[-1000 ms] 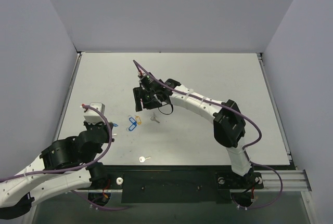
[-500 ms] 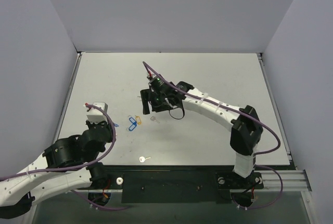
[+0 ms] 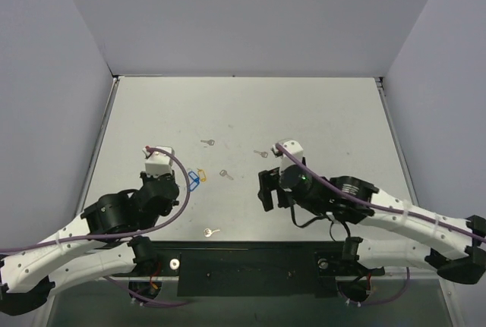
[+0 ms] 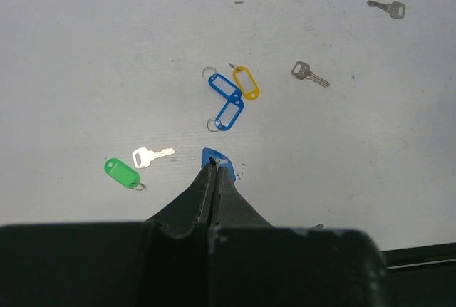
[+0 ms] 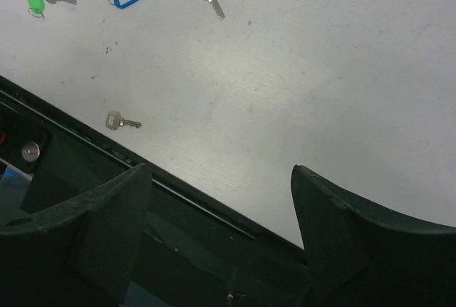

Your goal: Remove the keys from the keyring

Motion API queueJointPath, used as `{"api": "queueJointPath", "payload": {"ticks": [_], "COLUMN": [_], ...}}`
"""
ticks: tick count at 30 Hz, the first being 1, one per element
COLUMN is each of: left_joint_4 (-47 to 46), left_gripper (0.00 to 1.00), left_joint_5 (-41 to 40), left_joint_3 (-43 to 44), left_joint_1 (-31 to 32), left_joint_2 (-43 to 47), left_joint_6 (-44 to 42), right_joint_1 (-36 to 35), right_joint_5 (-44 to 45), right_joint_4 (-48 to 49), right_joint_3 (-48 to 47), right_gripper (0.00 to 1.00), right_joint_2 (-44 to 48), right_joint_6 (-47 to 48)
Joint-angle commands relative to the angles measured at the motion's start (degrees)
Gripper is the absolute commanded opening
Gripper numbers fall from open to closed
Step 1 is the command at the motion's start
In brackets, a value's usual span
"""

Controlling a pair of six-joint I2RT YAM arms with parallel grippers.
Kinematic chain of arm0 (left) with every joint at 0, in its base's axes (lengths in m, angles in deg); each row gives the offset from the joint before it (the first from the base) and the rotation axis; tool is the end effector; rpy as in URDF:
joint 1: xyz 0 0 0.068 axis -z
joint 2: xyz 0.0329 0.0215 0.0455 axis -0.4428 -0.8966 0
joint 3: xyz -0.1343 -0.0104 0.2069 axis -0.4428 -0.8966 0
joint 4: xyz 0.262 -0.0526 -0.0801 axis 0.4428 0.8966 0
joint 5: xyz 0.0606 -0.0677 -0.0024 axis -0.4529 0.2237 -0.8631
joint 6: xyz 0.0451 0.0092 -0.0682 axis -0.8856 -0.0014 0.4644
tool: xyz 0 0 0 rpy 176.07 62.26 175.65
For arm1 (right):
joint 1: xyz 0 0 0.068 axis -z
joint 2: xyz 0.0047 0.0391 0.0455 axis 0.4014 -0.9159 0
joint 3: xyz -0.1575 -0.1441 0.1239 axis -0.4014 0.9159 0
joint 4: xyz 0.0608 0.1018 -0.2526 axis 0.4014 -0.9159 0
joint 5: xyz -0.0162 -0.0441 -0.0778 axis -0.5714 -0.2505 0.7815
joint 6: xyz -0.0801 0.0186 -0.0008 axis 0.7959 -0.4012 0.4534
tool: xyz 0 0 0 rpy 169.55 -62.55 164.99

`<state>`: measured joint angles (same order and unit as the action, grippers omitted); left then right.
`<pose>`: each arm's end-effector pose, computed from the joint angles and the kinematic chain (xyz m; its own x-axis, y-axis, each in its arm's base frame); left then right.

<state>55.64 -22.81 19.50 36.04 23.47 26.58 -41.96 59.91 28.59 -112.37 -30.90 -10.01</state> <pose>0.1225 -0.1225 0.2902 -0.4773 -0.0004 -0.8788 0.1018 0.9932 -0.0558 0.1406 0.2614 0.3075 -0.6044 -0.0564 -0.7947 -0.5276 0.7757 0.3463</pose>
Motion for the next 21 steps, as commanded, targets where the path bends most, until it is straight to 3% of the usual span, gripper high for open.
{"api": "queueJointPath", "payload": {"ticks": [1,7,10,21], "left_joint_4": [-5.8,-13.7,-16.6,-23.7], "left_gripper": [0.00,0.00,0.00,0.00], "left_joint_5": [2.0,5.9,9.5,23.9], "left_joint_3": [0.4,-0.4,-0.3,4.2], "left_joint_1": [-1.3,-5.5,-8.7,-26.2], "left_joint_2": [-3.6,-9.7,-13.5,-25.8], "left_joint_6": [-1.8,-4.0,-5.5,-11.5], "right_joint_1": [-2.1,-2.2,-2.2,-2.2], "right_joint_5": [12.6,18.5,19.3,17.4], "right_joint_4": [-6.4,-19.8,-19.6,-18.6], "right_joint_3": [4.8,1.8,2.0,6.4], "right_gripper": [0.75,0.80,0.86,0.87], "right_joint_2": [9.7,12.3,14.7,18.1], "right_joint_6": [-5.9,-6.8,-7.7,-10.0]}}
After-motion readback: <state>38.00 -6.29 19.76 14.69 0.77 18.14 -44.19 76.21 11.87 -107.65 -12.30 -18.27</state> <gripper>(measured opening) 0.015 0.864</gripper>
